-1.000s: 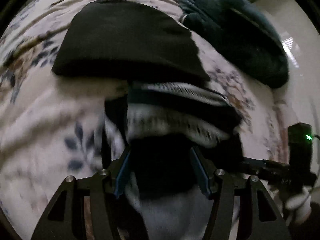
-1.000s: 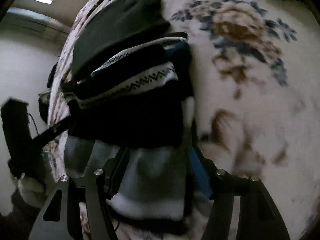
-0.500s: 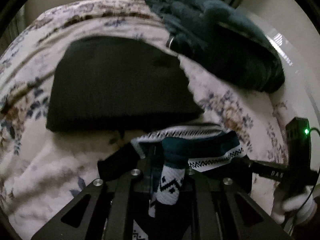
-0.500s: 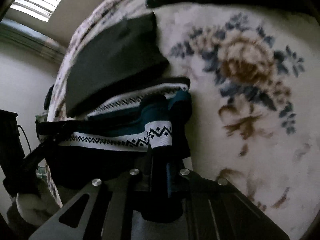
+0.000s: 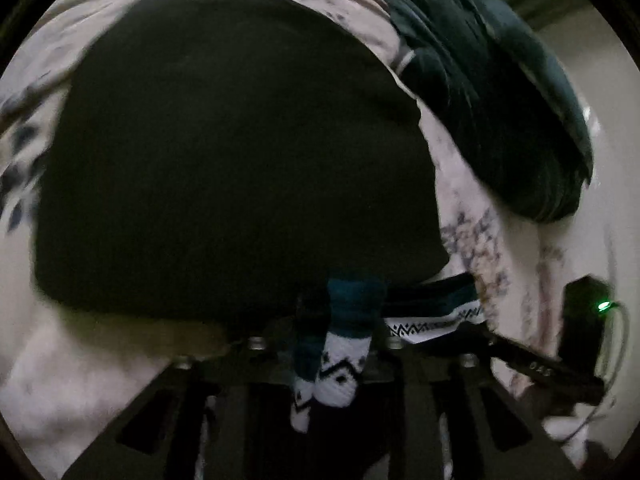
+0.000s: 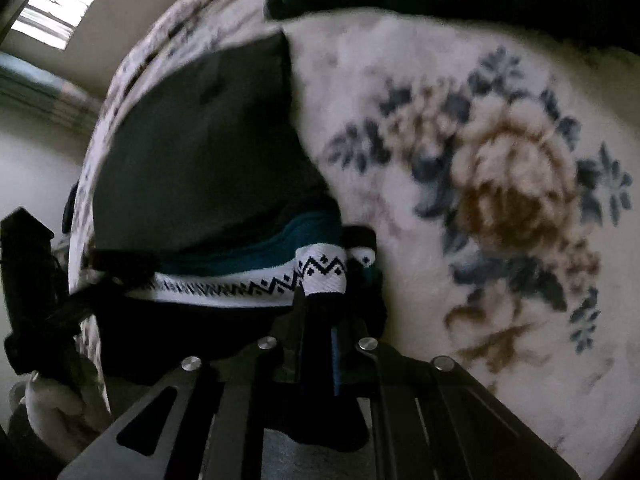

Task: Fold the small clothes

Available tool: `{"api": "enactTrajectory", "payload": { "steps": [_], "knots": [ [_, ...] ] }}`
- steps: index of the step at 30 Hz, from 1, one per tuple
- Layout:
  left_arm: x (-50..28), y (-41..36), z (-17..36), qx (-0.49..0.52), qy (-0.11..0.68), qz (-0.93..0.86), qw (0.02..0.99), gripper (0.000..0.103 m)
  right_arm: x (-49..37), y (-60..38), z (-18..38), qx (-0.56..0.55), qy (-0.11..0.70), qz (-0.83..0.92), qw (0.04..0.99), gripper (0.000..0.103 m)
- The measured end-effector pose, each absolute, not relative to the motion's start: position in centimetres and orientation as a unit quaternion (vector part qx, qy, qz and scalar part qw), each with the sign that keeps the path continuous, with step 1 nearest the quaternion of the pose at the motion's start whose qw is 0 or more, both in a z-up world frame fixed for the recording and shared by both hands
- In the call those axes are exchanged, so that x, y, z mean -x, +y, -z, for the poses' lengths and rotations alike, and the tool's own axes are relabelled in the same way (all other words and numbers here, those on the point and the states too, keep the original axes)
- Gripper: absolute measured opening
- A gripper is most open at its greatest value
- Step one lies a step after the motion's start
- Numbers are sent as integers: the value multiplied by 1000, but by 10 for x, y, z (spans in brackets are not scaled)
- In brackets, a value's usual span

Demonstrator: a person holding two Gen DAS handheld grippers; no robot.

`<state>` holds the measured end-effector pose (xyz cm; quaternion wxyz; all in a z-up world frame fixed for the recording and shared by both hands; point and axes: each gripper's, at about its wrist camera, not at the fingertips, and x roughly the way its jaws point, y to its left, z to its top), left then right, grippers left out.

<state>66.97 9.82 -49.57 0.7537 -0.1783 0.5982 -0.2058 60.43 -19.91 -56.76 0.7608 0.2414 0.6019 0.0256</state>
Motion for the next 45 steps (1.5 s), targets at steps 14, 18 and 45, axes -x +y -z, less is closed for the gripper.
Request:
{"api": "enactTrajectory", "payload": {
  "steps": [14, 18, 45],
  "knots": [
    [-391, 193, 487, 453, 512, 80, 725, 75, -541, -248, 555, -280, 640, -114, 707, 97],
    [-343, 157, 521, 526, 478, 64, 700, 75, -573, -242, 589, -287, 648, -139, 691, 98],
    [-480, 199, 489, 353, 525, 179, 754, 29, -382, -178, 569, -481, 582, -55, 654, 16]
  ]
}}
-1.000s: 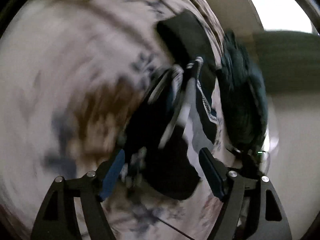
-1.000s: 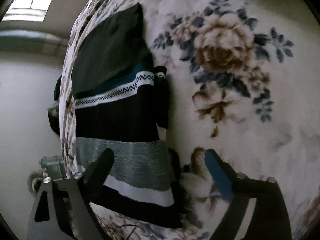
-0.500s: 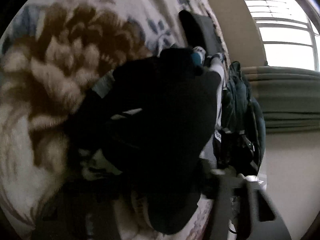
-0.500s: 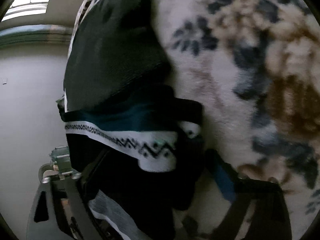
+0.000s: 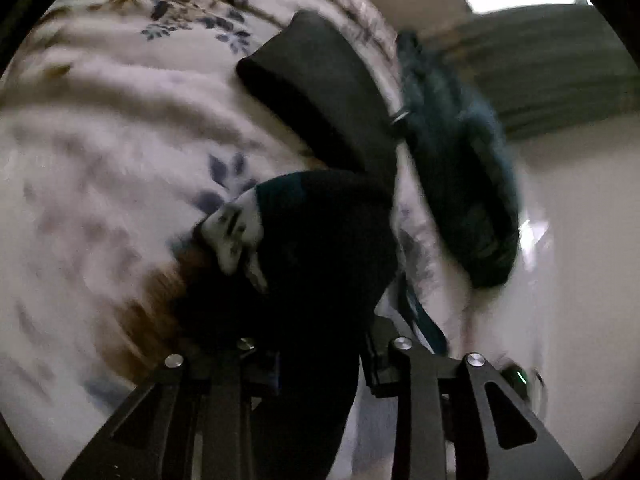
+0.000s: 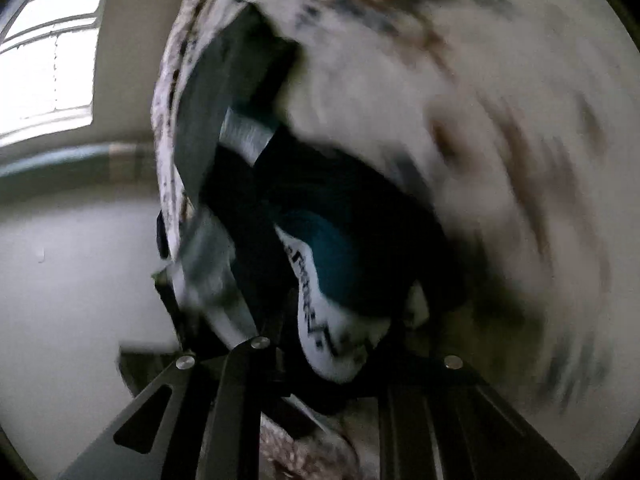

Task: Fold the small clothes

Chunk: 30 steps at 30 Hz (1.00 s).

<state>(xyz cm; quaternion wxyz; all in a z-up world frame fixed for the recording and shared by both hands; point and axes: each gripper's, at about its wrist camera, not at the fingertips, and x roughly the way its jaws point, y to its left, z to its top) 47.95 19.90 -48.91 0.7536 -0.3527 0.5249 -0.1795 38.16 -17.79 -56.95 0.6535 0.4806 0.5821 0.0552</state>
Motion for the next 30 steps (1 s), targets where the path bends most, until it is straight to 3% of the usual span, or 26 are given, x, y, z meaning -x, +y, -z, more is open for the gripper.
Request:
{"api": "enactTrajectory", "payload": {
  "steps": [2, 4, 6, 7, 10, 12, 17, 21, 22, 23, 24, 25, 30],
  "knots": [
    [-497, 203, 506, 323, 569, 184, 734, 36, -359, -161, 587, -491, 598, -42, 632, 22],
    [-494, 212, 510, 331, 581, 173, 723, 41, -359, -159, 600, -477, 626, -22, 616, 47],
    [-483, 219, 501, 348, 571, 162, 726, 51, -363, -171, 596, -463, 628, -5, 626, 49],
    [-474, 223, 494, 353, 564, 150, 732, 64, -365, -177, 590, -454, 627, -3, 634, 49],
    [-455, 228, 476, 358, 530, 132, 757, 67, -382, -190, 558, -395, 622, -11, 676, 53],
    [-459, 225, 470, 344, 518, 123, 773, 68, -404, -184, 537, -339, 618, -28, 709, 62],
    [-492, 222, 490, 321, 529, 102, 779, 68, -479, -187, 515, -258, 601, -62, 754, 64],
    [-514, 224, 501, 356, 505, 104, 779, 65, -540, -181, 538, -240, 608, -89, 751, 68],
    [-516, 225, 503, 364, 498, 106, 780, 50, -551, -180, 547, -242, 616, -94, 744, 68],
    [-517, 227, 505, 371, 492, 110, 780, 25, -561, -177, 559, -250, 623, -100, 734, 67],
    [-518, 227, 508, 383, 490, 117, 774, 17, -569, -175, 564, -266, 617, -113, 732, 28],
    [-518, 226, 511, 390, 487, 116, 772, 16, -572, -173, 568, -268, 613, -114, 735, 6],
    [-513, 229, 504, 388, 475, 107, 782, 14, -575, -171, 533, -269, 554, -96, 782, 5]
  ]
}}
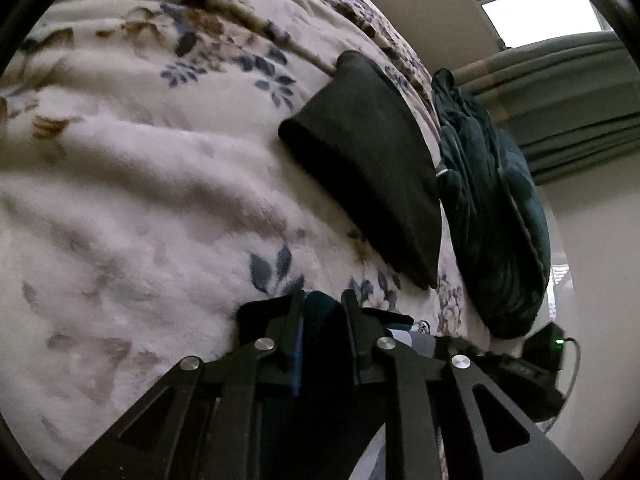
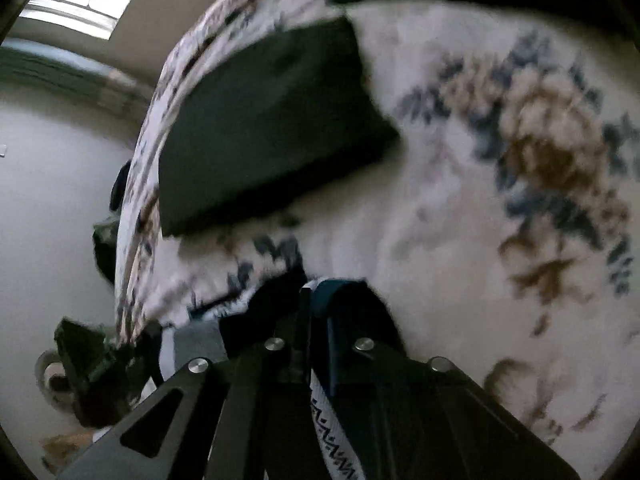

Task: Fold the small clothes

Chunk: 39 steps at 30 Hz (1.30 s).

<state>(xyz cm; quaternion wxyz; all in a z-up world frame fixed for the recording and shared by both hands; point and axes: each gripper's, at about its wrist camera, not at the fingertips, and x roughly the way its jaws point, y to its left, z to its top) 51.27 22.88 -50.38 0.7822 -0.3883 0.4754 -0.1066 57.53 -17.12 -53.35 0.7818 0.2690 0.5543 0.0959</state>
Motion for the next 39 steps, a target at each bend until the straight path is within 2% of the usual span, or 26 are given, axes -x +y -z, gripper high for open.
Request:
{"api": "enactTrajectory", "payload": {
  "steps": [5, 11, 13, 14, 15, 16, 17, 18, 20, 24, 26, 27, 28, 32, 37, 39],
  "knots": [
    [-528, 228, 512, 380, 485, 93, 782, 12, -588, -177, 523, -262, 535, -80, 799, 5],
    [-562, 225, 540, 366, 540, 105, 751, 13, -617, -180, 573, -250, 601, -61, 757, 5],
    [-562, 227, 536, 364, 551, 113, 742, 17, -619, -181, 582, -269, 628, -70, 727, 7],
    [-559, 229, 529, 353, 556, 111, 744, 29, -616, -184, 579, -281, 633, -76, 718, 9],
    [-555, 231, 522, 340, 560, 106, 748, 38, -612, -186, 573, -285, 632, -86, 716, 22],
    [-548, 232, 514, 334, 556, 109, 753, 55, -602, -192, 560, -286, 623, -97, 721, 46],
    [-535, 235, 503, 328, 550, 110, 760, 64, -593, -196, 549, -277, 619, -100, 728, 54],
    [-527, 235, 497, 322, 546, 107, 766, 65, -578, -201, 537, -257, 620, -100, 735, 59],
    [-501, 235, 481, 300, 536, 100, 783, 65, -551, -207, 529, -244, 629, -107, 731, 59],
    [-440, 228, 470, 261, 541, 46, 799, 65, -486, -208, 560, -261, 691, -99, 666, 60],
    [-418, 222, 472, 264, 543, 35, 796, 65, -465, -200, 575, -262, 708, -89, 650, 54],
    [-408, 218, 475, 273, 548, 32, 790, 65, -451, -197, 575, -256, 702, -69, 661, 20],
    [-398, 213, 480, 282, 555, 30, 782, 65, -444, -196, 571, -252, 694, -58, 672, 4],
    [-380, 195, 494, 318, 571, 35, 756, 65, -420, -211, 540, -275, 648, -22, 710, 3],
    [-375, 172, 501, 307, 585, 50, 749, 63, -406, -224, 525, -279, 637, -17, 718, 3],
    [-374, 168, 500, 299, 578, 50, 757, 52, -403, -230, 529, -279, 642, -11, 714, 3]
  ]
}}
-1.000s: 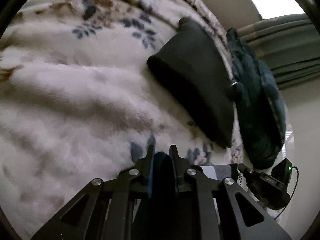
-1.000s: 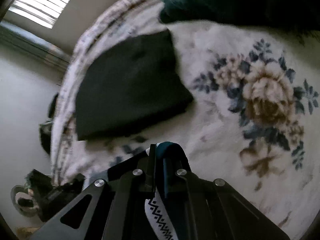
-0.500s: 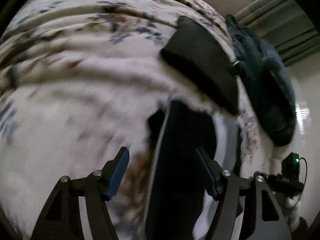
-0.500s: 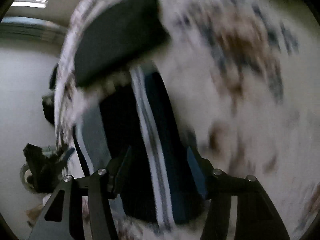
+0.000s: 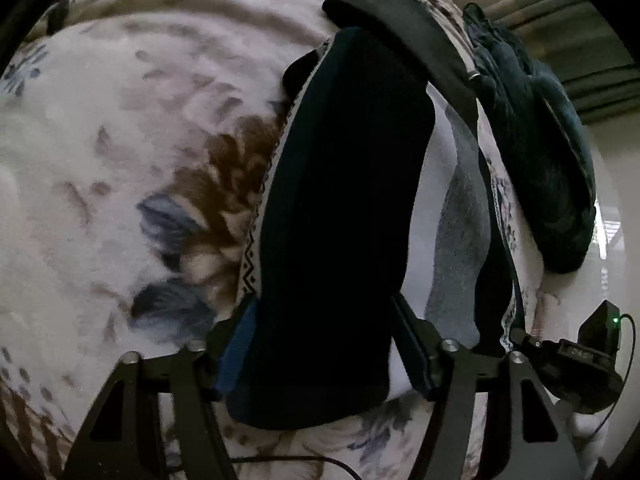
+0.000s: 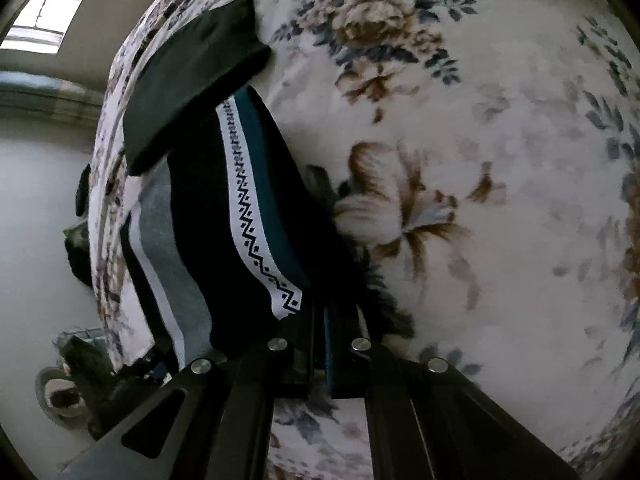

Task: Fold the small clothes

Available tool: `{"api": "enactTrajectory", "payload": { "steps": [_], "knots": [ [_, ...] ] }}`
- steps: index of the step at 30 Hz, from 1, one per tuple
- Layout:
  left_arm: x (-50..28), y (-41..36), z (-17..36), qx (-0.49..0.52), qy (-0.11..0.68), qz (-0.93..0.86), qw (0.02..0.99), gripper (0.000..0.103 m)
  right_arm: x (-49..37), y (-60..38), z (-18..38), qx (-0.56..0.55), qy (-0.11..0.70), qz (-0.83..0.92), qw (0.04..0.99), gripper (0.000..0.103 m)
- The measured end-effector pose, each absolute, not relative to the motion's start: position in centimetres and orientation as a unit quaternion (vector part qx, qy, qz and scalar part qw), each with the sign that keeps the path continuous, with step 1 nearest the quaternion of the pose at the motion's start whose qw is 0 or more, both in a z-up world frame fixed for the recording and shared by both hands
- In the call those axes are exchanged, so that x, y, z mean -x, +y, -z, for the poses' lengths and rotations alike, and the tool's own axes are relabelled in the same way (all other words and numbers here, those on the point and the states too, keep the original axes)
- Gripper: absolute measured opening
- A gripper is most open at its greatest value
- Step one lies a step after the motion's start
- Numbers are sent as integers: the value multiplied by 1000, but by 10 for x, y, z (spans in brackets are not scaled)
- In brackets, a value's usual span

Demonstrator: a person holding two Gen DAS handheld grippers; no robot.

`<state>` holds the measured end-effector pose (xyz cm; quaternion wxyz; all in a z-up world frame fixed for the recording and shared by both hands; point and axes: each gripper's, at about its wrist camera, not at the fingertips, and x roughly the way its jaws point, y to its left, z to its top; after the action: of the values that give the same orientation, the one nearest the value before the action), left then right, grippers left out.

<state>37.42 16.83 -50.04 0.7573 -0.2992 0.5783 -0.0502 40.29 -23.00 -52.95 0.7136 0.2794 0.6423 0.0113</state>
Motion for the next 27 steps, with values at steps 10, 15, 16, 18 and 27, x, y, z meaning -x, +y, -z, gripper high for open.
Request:
{"api": "enactTrajectory", "payload": {
  "steps": [10, 15, 16, 18, 27],
  "knots": [
    [-351, 187, 480, 369, 571, 41, 732, 54, -402, -238, 546, -331, 651, -6, 684, 42],
    [-322, 186, 504, 515, 554, 22, 654, 56, -380, -245, 565, -423, 656, -9, 625, 45],
    [-322, 182, 514, 537, 552, 20, 638, 56, -378, -243, 574, -439, 656, -7, 613, 45],
    [-322, 175, 531, 576, 540, 5, 614, 56, -377, -241, 585, -461, 647, -2, 608, 45],
    [-308, 166, 505, 554, 489, -32, 673, 15, -375, -225, 540, -394, 601, 16, 696, 8]
  ]
}}
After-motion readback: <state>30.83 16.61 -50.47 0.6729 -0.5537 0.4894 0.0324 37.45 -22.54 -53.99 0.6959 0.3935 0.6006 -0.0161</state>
